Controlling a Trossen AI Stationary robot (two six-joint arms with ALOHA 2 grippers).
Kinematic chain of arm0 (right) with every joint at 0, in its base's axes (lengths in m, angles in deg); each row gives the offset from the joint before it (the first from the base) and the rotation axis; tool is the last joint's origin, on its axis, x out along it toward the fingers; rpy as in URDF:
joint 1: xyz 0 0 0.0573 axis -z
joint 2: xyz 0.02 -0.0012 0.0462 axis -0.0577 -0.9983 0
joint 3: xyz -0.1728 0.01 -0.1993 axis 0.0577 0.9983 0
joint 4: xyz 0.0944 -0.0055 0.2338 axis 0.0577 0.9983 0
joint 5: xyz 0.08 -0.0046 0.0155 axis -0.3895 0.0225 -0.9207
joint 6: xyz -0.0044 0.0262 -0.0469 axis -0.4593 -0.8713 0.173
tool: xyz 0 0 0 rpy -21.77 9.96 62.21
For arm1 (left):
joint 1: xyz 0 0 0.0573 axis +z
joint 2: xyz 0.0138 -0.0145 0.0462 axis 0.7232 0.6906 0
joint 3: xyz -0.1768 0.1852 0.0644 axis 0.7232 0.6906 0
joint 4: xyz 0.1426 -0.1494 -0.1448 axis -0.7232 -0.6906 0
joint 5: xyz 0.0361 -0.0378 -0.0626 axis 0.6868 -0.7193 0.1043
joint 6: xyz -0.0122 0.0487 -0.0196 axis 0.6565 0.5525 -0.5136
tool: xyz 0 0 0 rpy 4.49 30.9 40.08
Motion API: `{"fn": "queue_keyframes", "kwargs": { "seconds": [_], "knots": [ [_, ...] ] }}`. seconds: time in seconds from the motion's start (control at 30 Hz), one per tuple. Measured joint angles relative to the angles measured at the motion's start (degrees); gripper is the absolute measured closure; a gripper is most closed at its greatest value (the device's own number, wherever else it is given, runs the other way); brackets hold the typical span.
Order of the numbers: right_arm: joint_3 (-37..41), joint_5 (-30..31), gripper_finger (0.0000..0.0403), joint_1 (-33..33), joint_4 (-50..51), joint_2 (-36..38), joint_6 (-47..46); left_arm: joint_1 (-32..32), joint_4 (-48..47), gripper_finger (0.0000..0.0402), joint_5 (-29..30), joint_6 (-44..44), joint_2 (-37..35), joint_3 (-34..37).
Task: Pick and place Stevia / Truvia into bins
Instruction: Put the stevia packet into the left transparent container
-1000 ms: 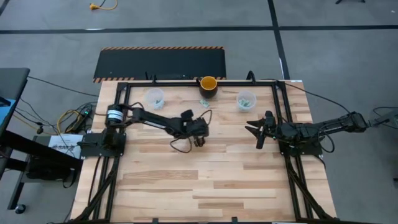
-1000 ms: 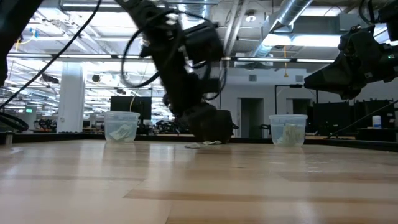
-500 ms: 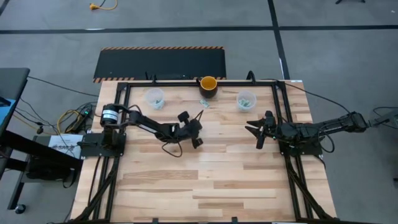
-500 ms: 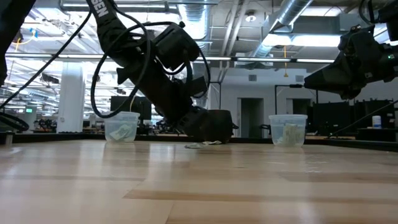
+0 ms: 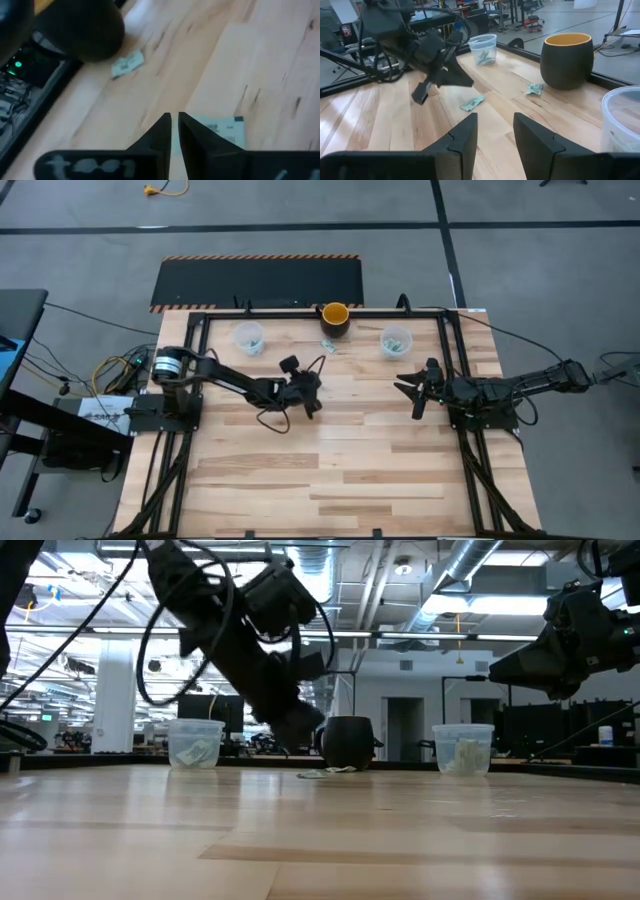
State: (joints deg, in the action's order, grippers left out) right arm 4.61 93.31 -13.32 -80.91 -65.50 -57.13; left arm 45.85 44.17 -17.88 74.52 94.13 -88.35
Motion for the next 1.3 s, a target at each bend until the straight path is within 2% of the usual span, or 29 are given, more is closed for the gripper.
{"fn": "queue_keyframes", "kwargs": {
  "seconds": [0.17,0.47,0.6,0.7,0.83,1.07,1.3],
  "knots": [
    [0.0,-0.01,0.0282,0.0,0.02,-0.02,0.0,0.02,-0.49,0.0362,-2.9,2.52,-4.01,1.42],
    [0.0,-0.02,0.0282,-0.01,0.02,0.0,0.0,3.86,9.54,0.0358,-16.13,4.52,-4.21,6.89],
    [0.0,-0.02,0.0282,0.01,0.02,0.0,0.0,5.71,10.28,0.0354,-21.71,5.19,-4.21,6.95],
    [0.0,-0.02,0.0282,0.0,0.02,0.0,0.0,6.62,9.86,0.0336,-24.4,4.79,-4.21,6.95],
    [0.0,-0.02,0.0282,0.01,0.02,0.0,0.0,6.98,8.83,0.0292,-26.64,2.89,-4.21,6.95],
    [0.0,-0.02,0.0282,0.01,0.0,-0.02,0.0,7.02,5.96,0.021,-26.83,2.35,-4.21,6.47],
    [0.0,-0.02,0.0282,0.0,0.01,-0.01,0.0,8.39,3.59,0.0185,-27.33,1.33,-4.21,6.45]
  ]
}}
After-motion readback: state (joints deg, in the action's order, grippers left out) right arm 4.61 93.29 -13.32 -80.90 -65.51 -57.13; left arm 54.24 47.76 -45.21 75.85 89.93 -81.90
